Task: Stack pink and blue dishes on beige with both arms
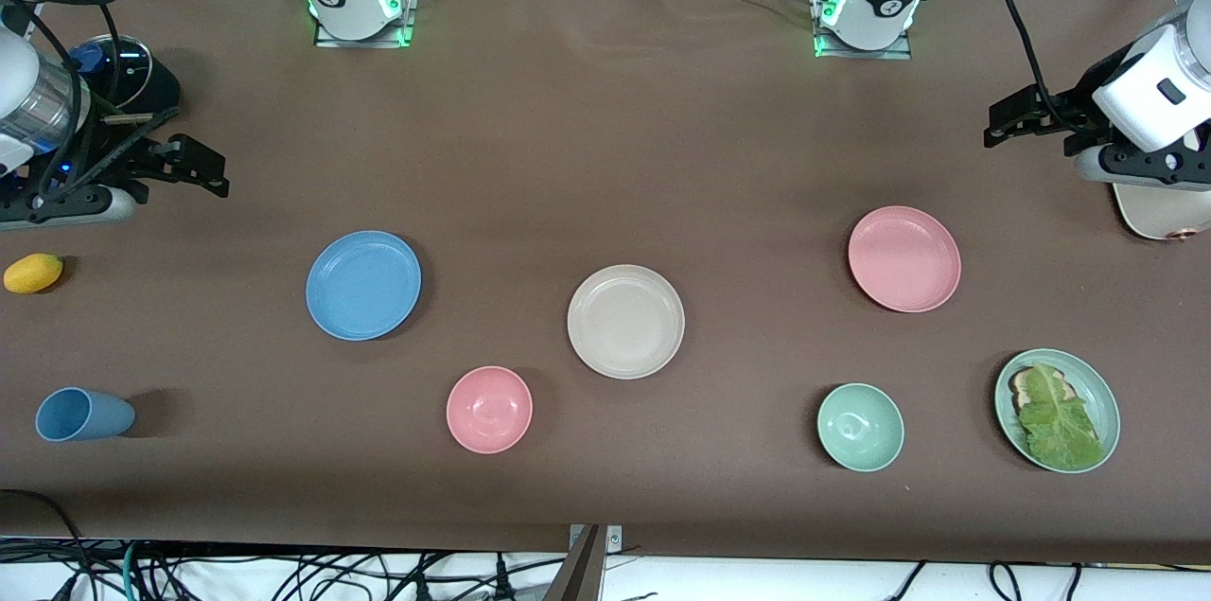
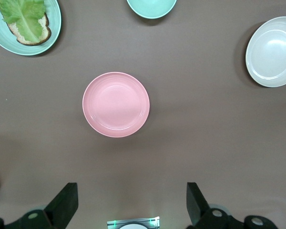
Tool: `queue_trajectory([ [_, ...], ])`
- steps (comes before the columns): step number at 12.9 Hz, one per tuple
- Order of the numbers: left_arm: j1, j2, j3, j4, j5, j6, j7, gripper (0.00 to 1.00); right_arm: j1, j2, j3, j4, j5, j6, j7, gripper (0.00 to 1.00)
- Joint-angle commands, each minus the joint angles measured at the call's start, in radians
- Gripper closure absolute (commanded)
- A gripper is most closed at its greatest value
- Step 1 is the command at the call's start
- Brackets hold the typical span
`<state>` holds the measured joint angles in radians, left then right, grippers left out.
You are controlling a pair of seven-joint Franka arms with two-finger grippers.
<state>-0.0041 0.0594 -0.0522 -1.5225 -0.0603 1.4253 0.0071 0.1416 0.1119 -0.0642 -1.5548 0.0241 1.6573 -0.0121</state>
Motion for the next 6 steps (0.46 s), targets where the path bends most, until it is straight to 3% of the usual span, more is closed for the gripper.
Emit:
queue_trajectory([
  [1, -0.002, 0.014, -0.003, 0.010, 0.020, 0.001, 0.014, 0.00, -0.008, -0.028, -0.003, -0.028, 0.007, -0.001, -0.005, 0.00],
  [6, -0.001, 0.014, -0.003, 0.013, 0.019, 0.001, 0.016, 0.00, -0.008, -0.017, -0.003, -0.014, -0.006, 0.010, -0.006, 0.00],
])
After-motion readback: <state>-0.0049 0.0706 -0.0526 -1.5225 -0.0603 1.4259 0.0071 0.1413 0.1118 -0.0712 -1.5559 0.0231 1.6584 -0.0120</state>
